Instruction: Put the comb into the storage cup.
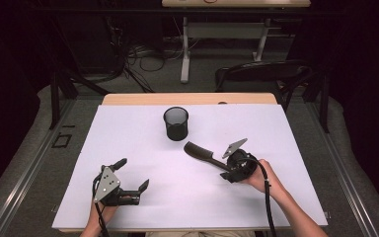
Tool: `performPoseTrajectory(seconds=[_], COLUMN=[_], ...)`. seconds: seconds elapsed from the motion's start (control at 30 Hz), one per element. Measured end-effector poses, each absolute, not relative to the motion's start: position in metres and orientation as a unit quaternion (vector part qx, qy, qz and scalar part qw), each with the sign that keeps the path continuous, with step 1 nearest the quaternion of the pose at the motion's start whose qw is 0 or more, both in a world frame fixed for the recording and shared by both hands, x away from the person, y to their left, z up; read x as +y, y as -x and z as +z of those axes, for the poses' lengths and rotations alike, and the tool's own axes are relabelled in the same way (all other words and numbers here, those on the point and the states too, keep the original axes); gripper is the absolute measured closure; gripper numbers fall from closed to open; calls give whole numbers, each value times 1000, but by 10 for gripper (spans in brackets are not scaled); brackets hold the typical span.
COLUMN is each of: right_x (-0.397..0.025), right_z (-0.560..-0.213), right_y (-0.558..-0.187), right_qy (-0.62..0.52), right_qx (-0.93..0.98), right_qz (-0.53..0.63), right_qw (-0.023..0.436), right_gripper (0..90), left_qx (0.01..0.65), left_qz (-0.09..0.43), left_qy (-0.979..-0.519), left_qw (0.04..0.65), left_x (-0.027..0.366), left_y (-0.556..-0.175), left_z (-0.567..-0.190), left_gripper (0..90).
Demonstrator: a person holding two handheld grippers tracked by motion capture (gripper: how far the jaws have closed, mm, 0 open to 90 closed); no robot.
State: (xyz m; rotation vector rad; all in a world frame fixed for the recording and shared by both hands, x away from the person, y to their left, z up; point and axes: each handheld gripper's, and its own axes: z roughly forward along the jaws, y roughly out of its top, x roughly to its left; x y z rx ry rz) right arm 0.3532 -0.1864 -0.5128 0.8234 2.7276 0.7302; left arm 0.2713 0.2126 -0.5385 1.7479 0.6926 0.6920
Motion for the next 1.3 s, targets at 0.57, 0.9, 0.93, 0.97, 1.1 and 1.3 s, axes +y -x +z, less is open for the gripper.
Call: performPoseTrajectory(seconds=[0.57,0.9,0.93,0.97,1.1,1.3], right_x=[-183,-180,-179,-179,-177,-172], right_z=[-505,-504,-503,-504,-504,-503], right_y=[-362,-374,-374,-375,-377,-381], right_qy=[-283,-286,-287,-286,-288,-290], right_qx=[923,924,925,925,925,927], right_qz=[242,238,233,235,232,224], right_qw=[95,91,88,89,84,78], right_gripper=[127,29,26,20,0,0], left_qx=[288,292,292,290,289,288], left_qz=[290,289,289,290,288,288], left_qy=[-737,-737,-737,-738,-740,-739], left_qw=[538,536,536,536,535,537], left_x=[212,211,211,211,210,210], left_y=[-271,-272,-272,-272,-272,-272], left_z=[-538,-539,-539,-539,-540,-539], left_gripper=[1,1,1,1,1,1])
